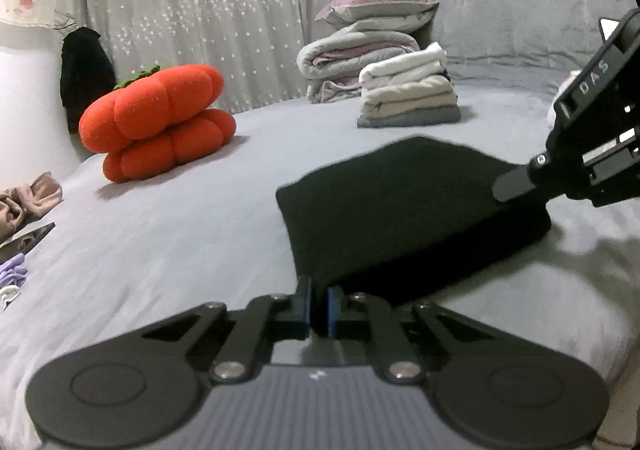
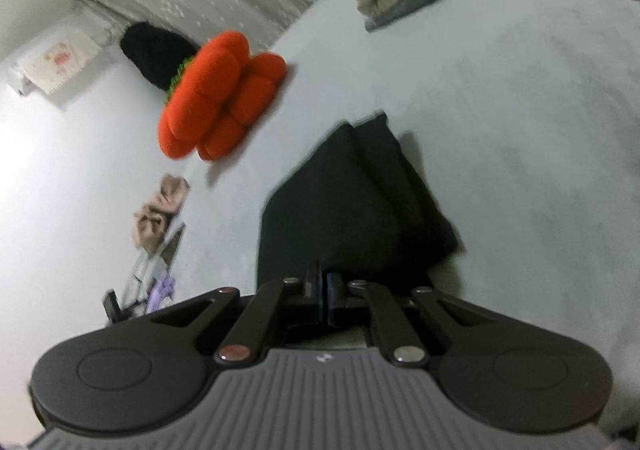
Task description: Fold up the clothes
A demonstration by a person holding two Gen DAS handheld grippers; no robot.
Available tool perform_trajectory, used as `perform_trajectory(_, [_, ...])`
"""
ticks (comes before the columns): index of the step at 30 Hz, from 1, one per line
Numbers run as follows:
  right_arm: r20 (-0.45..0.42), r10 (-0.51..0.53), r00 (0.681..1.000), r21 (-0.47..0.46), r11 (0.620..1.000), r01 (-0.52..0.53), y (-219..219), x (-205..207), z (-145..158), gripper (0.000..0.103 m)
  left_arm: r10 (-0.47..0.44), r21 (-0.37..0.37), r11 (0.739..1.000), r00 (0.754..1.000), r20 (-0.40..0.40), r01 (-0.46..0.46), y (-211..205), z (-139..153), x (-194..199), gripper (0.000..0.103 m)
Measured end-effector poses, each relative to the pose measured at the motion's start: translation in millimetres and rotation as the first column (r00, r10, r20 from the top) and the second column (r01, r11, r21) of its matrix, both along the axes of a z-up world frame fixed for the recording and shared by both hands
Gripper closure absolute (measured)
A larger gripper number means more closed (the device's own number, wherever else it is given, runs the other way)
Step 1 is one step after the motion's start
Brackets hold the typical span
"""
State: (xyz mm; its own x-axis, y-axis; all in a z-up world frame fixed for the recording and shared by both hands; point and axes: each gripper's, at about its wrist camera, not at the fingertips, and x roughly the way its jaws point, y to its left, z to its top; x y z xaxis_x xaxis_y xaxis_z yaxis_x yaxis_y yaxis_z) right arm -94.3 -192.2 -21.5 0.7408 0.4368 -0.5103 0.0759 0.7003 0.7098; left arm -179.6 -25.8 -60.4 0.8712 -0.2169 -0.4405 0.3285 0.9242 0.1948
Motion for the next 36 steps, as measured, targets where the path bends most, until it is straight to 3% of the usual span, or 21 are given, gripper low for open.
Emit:
perform_trajectory(5, [-0.09, 0.016, 0.996, -0.059, 0.998, -0.021, 4, 1, -16, 0.099, -0.027, -0.025, 0.999, 0.999, -0.029, 0.026, 12, -1, -4, 0.092])
perform_trajectory(8, [-0.102, 0.012, 0.995, -0.076, 0.997, -0.02, 1, 0, -15, 0.096, -0.024, -0.06, 0.998, 0.998, -0.058, 0.021, 21, 4, -2, 0.08])
perform_trajectory(9, [-0.092, 0.008, 0.996, -0.096, 0.995, -0.017, 1, -1, -11, 0.089, -0.02, -0.083, 0.996, 0.998, -0.067, 0.015, 26, 6, -1, 0.074])
perform_trajectory(13, [-0.052, -0.022, 0.998, -0.191, 0.981, 0.012, 1, -8, 1, 0.089, -0.008, -0.183, 0.983, 0.996, -0.091, -0.008, 42, 12, 6, 0.067])
perform_trajectory(17, [-0.008, -0.068, 0.998, -0.243, 0.968, 0.064, 0, -10, 2, 0.087, -0.019, -0.215, 0.977, 0.997, -0.068, 0.004, 42, 21, 17, 0.064])
perform_trajectory(19, [0.028, -0.081, 0.996, -0.282, 0.956, 0.086, 1, -9, 4, 0.082, -0.03, -0.22, 0.975, 0.998, -0.052, 0.018, 38, 27, 23, 0.063])
perform_trajectory(21, [0.063, -0.085, 0.994, -0.321, 0.942, 0.1, 5, -4, 5, 0.067, -0.046, -0.231, 0.972, 0.998, -0.042, 0.035, 33, 33, 30, 0.061])
perform_trajectory(25, [0.126, -0.074, 0.989, -0.391, 0.913, 0.118, 10, 7, 6, 0.067, -0.104, -0.271, 0.959, 0.993, -0.05, 0.087, 26, 44, 40, 0.059])
perform_trajectory(30, [0.151, -0.078, 0.986, -0.387, 0.913, 0.131, 10, 16, 13, 0.067, -0.173, -0.265, 0.953, 0.983, -0.067, 0.15, 22, 52, 39, 0.055])
perform_trajectory(36, [0.223, -0.091, 0.971, -0.44, 0.879, 0.183, 5, 19, 22, 0.067, -0.168, -0.303, 0.943, 0.982, -0.088, 0.134, 27, 54, 46, 0.052])
